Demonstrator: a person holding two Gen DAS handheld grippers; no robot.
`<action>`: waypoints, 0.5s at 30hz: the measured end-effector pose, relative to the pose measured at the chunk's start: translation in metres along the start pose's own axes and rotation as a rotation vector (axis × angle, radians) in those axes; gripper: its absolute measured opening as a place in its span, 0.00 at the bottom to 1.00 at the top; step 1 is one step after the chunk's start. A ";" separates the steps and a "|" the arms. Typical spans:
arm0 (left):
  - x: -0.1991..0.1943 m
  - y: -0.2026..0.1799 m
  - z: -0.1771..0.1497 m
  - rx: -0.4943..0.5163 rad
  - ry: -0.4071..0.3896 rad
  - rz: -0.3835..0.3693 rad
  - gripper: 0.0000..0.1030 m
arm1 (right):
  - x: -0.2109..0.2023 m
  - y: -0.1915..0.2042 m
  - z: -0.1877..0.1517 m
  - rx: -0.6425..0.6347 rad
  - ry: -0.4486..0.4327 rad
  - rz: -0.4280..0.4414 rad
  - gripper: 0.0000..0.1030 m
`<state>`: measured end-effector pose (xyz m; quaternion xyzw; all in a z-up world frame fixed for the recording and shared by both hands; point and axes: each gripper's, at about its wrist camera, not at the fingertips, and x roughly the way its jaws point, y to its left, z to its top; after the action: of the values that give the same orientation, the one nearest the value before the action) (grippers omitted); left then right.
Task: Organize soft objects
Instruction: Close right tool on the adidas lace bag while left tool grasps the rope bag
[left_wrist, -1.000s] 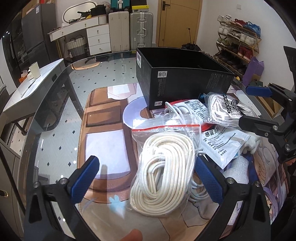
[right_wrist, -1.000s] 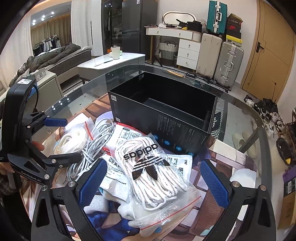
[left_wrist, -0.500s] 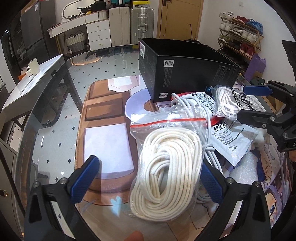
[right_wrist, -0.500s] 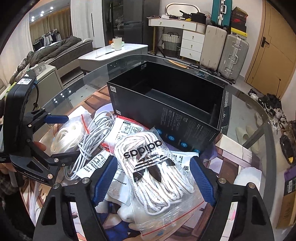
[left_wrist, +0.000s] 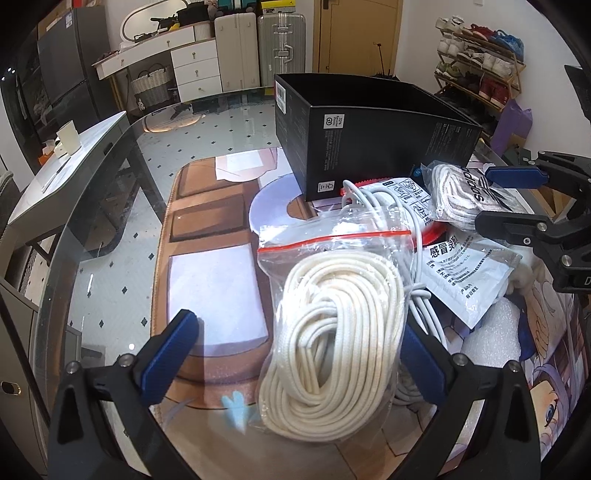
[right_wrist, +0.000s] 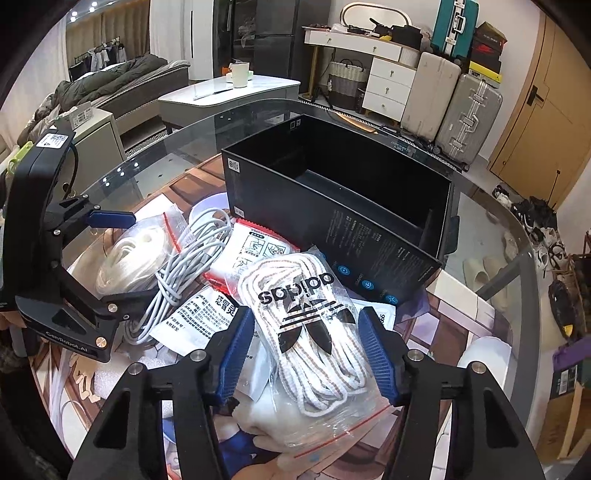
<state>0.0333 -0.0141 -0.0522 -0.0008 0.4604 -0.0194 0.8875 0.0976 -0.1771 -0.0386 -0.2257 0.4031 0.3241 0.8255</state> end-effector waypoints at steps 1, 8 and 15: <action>0.000 0.000 0.000 0.000 0.000 -0.002 1.00 | -0.001 0.000 0.000 0.000 -0.001 0.001 0.53; -0.006 -0.001 -0.002 0.017 -0.020 -0.007 0.82 | -0.005 -0.002 -0.004 0.006 0.004 0.006 0.45; -0.013 -0.002 -0.003 0.036 -0.029 -0.026 0.52 | -0.009 0.002 -0.003 0.001 0.006 0.002 0.38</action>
<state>0.0235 -0.0156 -0.0429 0.0091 0.4472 -0.0392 0.8935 0.0905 -0.1805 -0.0332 -0.2261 0.4060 0.3240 0.8240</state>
